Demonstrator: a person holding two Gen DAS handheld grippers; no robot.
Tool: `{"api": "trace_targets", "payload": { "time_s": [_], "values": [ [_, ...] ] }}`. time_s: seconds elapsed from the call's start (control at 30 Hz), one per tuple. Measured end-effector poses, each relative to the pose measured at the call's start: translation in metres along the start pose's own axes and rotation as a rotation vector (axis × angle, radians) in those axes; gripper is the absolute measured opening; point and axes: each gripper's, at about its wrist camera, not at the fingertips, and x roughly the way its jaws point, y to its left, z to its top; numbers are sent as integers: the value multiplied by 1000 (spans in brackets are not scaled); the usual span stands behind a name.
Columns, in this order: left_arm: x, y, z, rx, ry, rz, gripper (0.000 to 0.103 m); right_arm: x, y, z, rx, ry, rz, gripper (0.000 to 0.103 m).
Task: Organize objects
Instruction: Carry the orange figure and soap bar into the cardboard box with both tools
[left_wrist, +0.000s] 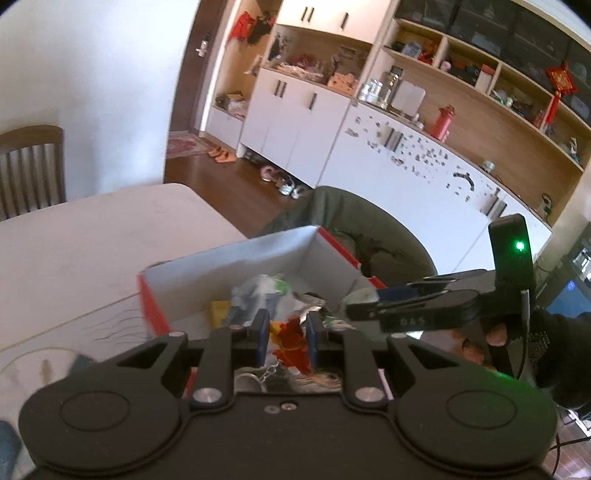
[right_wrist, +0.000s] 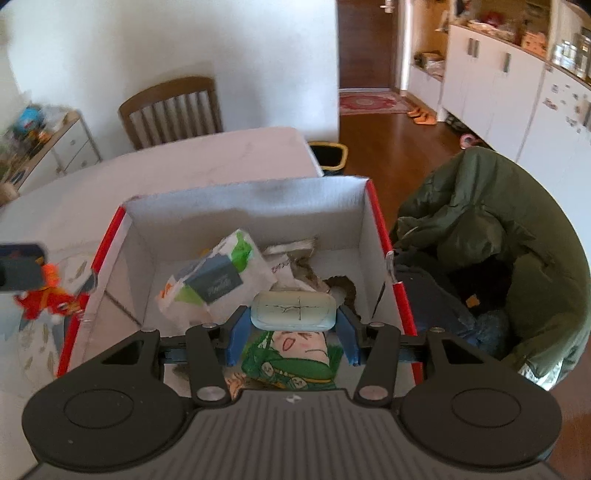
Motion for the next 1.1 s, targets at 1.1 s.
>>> {"api": "trace_targets", "payload": {
  "time_s": [1.1],
  "values": [
    [175,-21,-6,54,325,85,19,25,-11,-17,-215,51,136,53]
  ]
}}
